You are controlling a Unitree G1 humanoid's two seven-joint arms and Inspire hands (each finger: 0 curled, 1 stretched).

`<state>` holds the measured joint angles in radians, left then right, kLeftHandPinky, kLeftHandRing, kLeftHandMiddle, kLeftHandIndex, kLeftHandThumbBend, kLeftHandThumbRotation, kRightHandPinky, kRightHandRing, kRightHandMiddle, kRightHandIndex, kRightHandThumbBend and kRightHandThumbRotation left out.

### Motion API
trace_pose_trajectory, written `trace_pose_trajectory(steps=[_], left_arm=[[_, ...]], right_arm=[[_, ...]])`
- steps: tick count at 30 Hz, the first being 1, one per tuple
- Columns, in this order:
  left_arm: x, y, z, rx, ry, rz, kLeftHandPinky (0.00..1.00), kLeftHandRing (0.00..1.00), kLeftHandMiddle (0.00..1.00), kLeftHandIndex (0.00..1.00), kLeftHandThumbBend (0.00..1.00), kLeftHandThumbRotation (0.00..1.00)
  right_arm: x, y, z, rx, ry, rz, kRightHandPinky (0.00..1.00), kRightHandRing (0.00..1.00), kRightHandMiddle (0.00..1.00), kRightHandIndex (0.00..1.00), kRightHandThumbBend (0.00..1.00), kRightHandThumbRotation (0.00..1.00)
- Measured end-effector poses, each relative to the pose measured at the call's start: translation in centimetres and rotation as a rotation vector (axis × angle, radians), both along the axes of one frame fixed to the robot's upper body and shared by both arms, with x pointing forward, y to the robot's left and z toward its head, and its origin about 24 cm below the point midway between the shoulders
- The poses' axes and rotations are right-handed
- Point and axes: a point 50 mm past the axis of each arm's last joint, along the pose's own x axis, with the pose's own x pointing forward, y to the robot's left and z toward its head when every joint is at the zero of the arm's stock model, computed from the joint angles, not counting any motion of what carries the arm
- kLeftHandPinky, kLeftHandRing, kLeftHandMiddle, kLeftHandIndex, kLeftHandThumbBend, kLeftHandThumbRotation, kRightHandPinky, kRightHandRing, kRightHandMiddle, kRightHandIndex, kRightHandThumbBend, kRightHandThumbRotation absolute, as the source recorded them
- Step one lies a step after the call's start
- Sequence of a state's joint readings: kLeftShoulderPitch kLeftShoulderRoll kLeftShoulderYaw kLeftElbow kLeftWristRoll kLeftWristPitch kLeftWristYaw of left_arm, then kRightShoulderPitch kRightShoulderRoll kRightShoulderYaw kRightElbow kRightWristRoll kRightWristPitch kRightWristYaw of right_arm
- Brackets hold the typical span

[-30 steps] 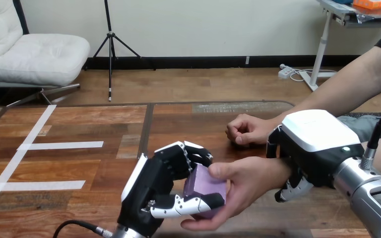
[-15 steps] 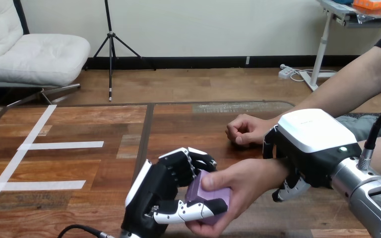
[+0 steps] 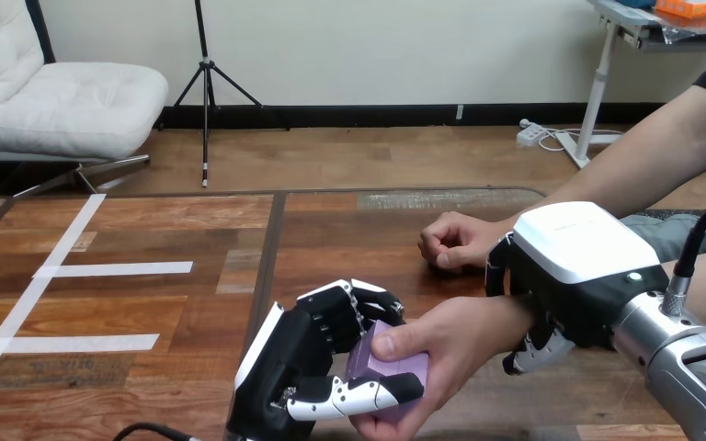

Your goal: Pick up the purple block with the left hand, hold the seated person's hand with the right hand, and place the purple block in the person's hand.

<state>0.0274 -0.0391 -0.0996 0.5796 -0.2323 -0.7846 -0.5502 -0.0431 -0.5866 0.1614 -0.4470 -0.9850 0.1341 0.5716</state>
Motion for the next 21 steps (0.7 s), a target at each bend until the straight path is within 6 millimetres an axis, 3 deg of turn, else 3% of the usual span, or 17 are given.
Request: trace_pose_trajectory(steps=[21], left_arm=[[-0.26, 0.00, -0.18, -0.001, 0.009, 0.006, 0.38, 0.44, 0.50, 0.53, 0.86, 0.09]], right_arm=[[-0.06, 0.14, -0.03, 0.002, -0.006, 0.017, 0.34, 0.41, 0.48, 0.50, 0.79, 0.00]])
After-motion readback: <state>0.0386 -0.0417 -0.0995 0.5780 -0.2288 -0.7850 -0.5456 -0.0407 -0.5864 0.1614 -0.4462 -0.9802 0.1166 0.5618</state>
